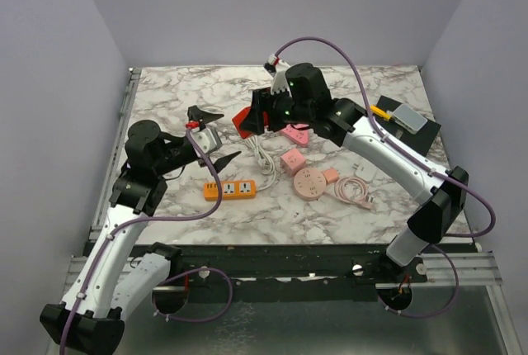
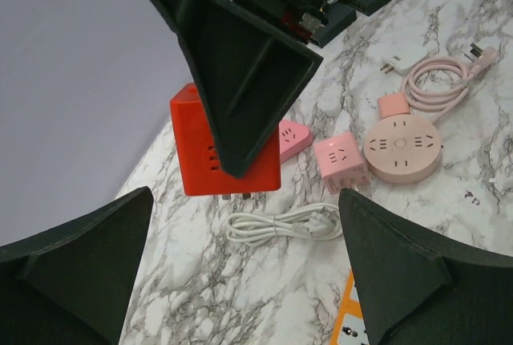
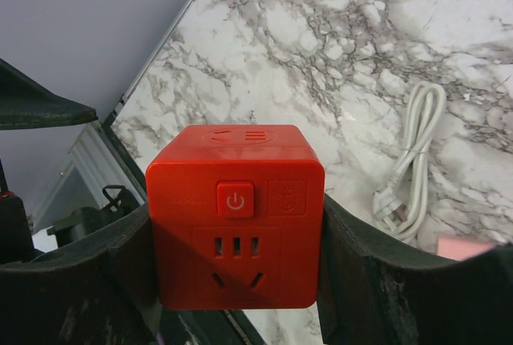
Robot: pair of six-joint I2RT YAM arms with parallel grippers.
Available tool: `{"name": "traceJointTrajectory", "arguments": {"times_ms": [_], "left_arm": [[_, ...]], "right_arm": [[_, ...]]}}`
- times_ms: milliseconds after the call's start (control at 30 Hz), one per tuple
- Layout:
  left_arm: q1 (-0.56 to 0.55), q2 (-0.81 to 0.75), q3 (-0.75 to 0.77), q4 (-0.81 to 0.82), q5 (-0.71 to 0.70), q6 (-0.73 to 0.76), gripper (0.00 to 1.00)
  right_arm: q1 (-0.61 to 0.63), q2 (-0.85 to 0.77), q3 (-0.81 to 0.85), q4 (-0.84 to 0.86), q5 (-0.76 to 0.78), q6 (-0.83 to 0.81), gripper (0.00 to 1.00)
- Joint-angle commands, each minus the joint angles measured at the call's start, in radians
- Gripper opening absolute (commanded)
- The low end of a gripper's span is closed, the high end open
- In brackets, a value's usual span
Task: Insert the plug
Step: Pick up the plug from the center of the board.
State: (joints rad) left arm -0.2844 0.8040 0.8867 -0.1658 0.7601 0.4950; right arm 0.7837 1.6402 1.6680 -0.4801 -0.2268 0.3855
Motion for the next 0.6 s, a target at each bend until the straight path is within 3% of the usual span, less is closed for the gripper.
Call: {"name": "traceJointTrajectory", "arguments": {"times_ms": [0,400,467,567], "left_arm": [[-0.028,0.017,-0.002,0.03,0.029,0.057,0.99],[-0.069,0.092,-0.018,0.08,-0.087,0.051,0.98],[-0.069,0.101,-0.016,0.081,-0.072,0.054,0.9],[-0.07,0.117,-0.014,0.081,-0.05,0.057,0.65]], "right_arm": [[0.022,0.014,0.006,0.011,-0.039,0.077,0.01],[0.06,0.042,-0.004,0.057,-0.041,0.106,0.01],[0.062,0.043,-0.012,0.065,-0.042,0.111,0.01],[0.063,0.041,-0.017,0.072,-0.048,0.118,0.01]]}}
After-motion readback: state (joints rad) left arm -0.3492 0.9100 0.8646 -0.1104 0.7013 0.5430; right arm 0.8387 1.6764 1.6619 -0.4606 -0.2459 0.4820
